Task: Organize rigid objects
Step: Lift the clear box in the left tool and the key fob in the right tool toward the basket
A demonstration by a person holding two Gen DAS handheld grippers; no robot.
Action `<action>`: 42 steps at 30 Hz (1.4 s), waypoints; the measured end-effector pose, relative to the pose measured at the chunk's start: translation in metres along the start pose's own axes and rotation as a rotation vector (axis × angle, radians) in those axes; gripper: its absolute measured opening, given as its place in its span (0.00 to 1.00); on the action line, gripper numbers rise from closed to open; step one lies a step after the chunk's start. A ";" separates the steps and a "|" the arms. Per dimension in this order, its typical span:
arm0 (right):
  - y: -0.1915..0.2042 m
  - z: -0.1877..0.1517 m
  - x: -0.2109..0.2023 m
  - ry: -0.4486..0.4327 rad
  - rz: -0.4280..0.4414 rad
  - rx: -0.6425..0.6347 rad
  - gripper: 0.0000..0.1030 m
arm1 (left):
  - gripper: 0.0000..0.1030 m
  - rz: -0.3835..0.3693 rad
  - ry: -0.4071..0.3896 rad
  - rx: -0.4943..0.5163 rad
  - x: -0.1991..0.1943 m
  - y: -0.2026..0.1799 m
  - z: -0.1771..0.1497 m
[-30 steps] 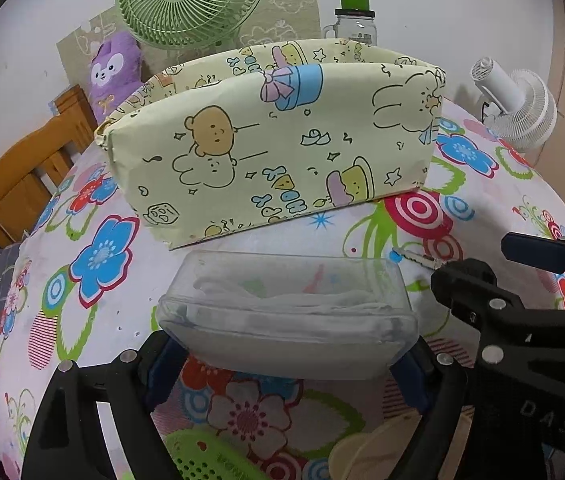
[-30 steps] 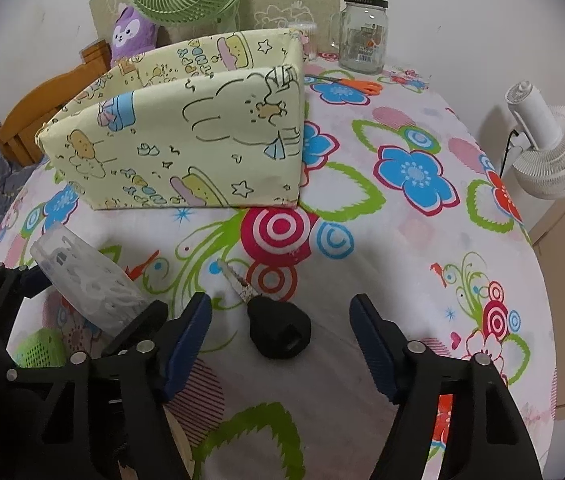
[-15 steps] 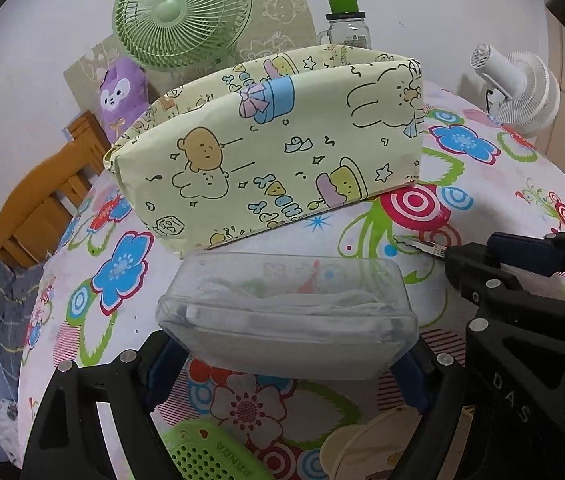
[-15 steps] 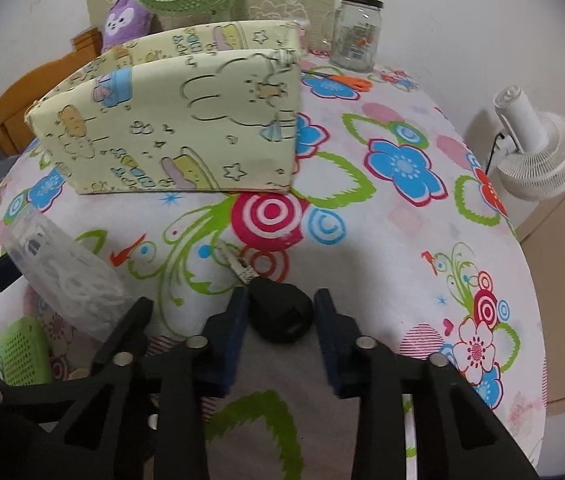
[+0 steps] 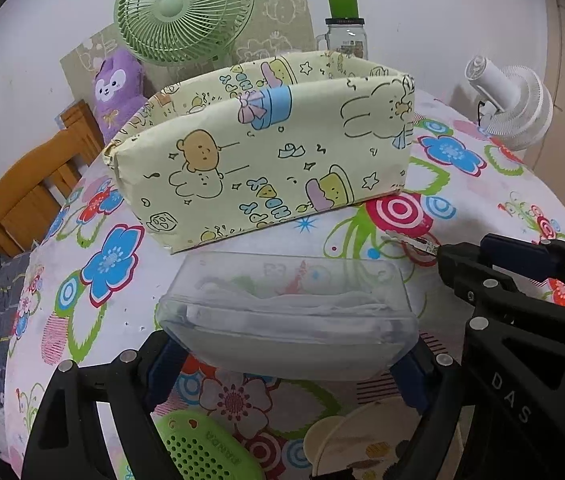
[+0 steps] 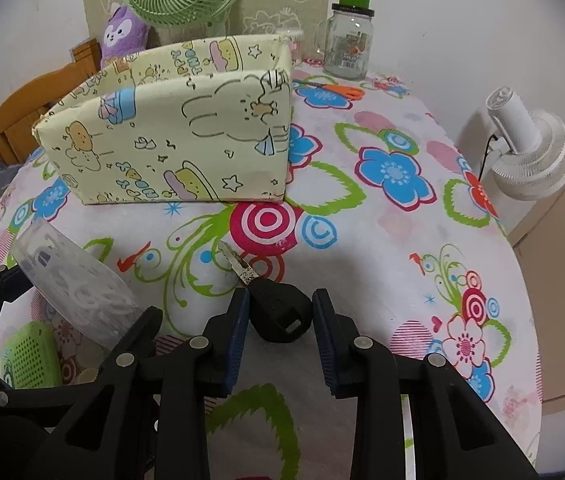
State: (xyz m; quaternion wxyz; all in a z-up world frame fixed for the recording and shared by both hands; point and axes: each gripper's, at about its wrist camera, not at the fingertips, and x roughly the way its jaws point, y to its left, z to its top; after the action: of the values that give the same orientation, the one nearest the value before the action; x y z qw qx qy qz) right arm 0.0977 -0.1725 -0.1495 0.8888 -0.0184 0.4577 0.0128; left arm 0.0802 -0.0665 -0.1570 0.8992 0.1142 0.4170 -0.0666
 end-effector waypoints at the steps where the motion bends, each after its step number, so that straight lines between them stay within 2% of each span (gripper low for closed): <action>1: 0.001 0.000 -0.001 -0.003 -0.001 -0.001 0.34 | 0.86 -0.003 -0.001 -0.004 -0.002 0.001 0.000; 22: 0.010 0.005 -0.061 -0.119 -0.004 0.009 0.34 | 0.86 -0.027 -0.075 -0.059 -0.052 0.015 0.007; 42: 0.023 0.029 -0.112 -0.218 0.026 -0.001 0.34 | 0.86 -0.014 -0.151 -0.079 -0.098 0.033 0.030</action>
State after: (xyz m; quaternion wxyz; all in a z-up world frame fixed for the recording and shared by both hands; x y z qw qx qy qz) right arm 0.0553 -0.1492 -0.0421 0.9330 -0.0114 0.3586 0.0263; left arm 0.0459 -0.0403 -0.0584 0.9315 0.0702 0.3510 -0.0646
